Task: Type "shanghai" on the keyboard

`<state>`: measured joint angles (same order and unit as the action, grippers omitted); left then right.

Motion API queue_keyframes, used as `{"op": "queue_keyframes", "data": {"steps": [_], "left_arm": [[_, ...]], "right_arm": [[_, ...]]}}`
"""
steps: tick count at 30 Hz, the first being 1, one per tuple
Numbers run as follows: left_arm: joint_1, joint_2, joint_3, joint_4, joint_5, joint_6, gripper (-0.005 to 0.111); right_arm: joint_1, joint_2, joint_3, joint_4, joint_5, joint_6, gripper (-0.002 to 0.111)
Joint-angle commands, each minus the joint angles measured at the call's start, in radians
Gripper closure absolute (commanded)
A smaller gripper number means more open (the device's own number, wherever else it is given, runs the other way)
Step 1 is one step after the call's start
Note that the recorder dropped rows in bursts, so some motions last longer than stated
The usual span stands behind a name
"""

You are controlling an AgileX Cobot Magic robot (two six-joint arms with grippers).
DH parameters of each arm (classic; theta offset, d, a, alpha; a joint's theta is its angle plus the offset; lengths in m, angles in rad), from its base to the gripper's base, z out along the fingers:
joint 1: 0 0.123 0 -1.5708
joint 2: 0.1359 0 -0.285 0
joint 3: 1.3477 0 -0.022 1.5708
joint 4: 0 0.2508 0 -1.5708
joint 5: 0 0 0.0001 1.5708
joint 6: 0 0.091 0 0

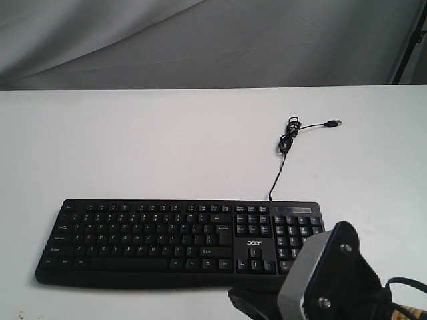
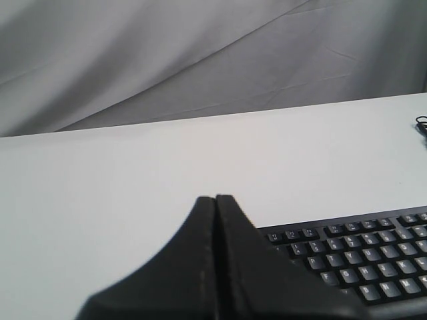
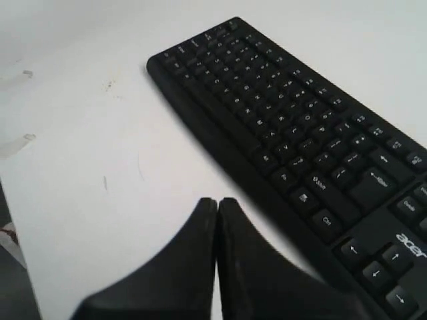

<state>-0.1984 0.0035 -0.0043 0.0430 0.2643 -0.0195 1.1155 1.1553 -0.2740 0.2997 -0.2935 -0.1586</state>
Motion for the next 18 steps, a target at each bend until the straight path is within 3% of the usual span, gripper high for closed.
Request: {"op": "queue_keyframes", "data": {"steps": [1,6,9,15,18], "left_arm": [[-0.004,-0.003,0.004,0.001,-0.005,-0.003,0.107],[-0.004,-0.003,0.004,0.001,-0.005,-0.003,0.107],[-0.004,-0.003,0.004,0.001,-0.005,-0.003,0.107],[-0.004,-0.003,0.004,0.001,-0.005,-0.003,0.107],[-0.004,-0.003,0.004,0.001,-0.005,-0.003,0.107]], "right_arm": [[-0.005,-0.107,0.016,-0.009,-0.012,0.001,0.108],[-0.132,-0.281,0.078,-0.009,-0.015,0.001,0.108],[-0.287,-0.398,0.128,-0.021,-0.009,-0.007,0.108],[-0.573,-0.790,0.227,-0.219,0.068,-0.010,0.108],[-0.622,-0.984,0.256,-0.219,0.099,-0.010,0.108]]}}
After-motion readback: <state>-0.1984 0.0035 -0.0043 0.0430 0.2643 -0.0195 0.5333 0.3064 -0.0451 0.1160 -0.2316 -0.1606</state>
